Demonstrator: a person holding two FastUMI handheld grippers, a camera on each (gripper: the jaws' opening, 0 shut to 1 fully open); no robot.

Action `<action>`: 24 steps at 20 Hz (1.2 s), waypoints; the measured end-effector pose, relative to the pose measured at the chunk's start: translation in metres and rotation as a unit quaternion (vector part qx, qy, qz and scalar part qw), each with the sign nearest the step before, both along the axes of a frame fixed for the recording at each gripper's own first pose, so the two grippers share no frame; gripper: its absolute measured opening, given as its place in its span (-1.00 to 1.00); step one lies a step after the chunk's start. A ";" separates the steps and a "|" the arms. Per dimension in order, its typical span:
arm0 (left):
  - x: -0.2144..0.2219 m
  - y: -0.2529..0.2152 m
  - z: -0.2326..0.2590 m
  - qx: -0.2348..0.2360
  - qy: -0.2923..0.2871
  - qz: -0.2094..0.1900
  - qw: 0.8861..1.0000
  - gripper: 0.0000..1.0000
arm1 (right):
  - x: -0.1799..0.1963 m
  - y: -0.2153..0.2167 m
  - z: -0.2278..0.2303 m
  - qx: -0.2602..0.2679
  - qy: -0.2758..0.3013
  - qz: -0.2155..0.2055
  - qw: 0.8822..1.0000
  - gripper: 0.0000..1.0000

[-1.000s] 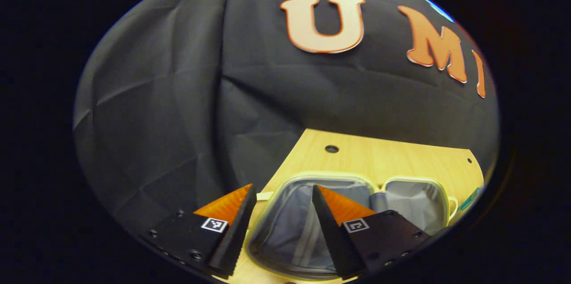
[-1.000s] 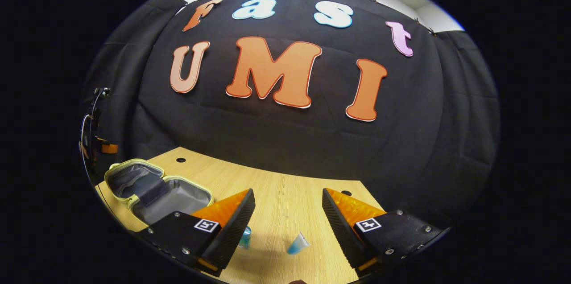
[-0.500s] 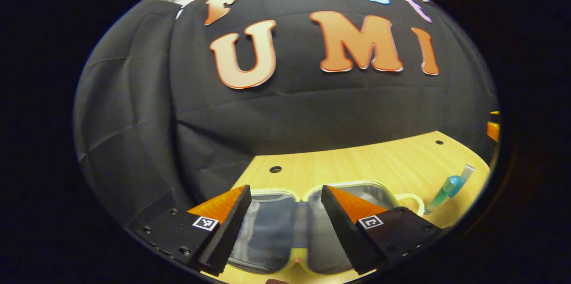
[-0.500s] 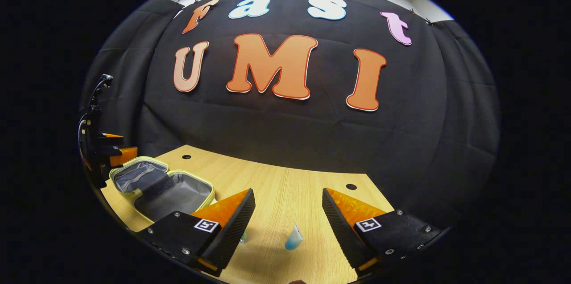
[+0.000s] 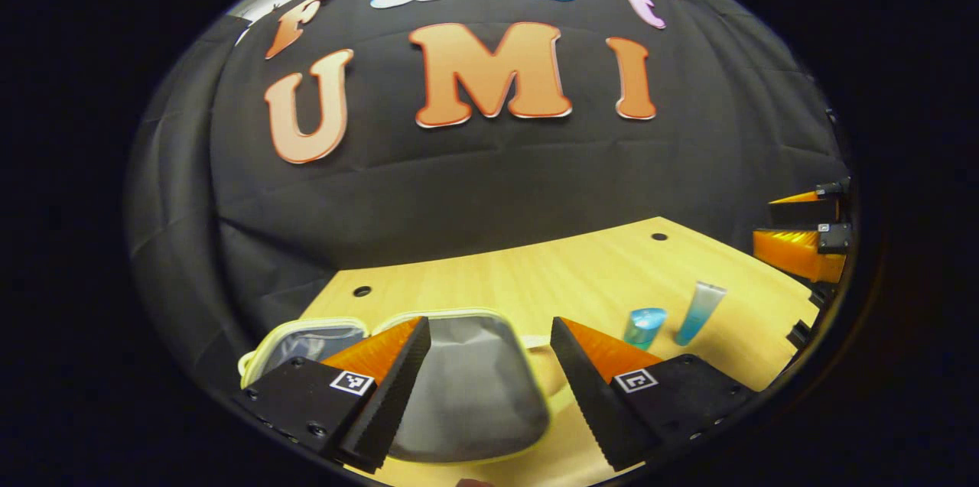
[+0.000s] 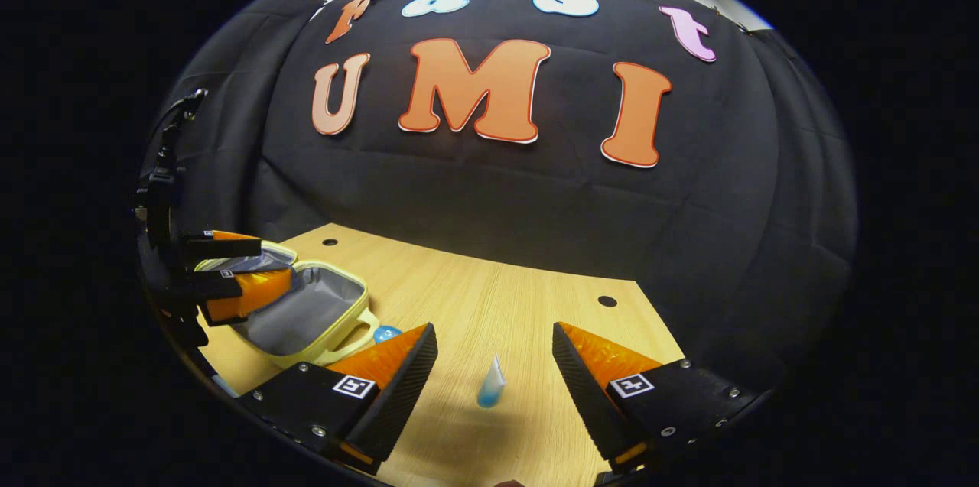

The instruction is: First open the suitcase, pack the skin care products into it, and then close the suitcase.

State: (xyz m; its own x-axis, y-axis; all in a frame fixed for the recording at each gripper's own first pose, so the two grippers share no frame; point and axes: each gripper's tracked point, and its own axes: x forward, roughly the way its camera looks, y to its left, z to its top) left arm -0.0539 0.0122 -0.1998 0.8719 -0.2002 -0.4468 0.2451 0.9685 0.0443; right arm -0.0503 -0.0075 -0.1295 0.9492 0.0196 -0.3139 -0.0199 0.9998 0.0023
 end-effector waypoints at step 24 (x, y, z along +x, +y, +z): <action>0.019 -0.155 -0.161 -0.045 0.097 -0.039 0.994 0.50 | 0.003 -0.021 -0.090 0.003 0.058 0.059 0.997 0.92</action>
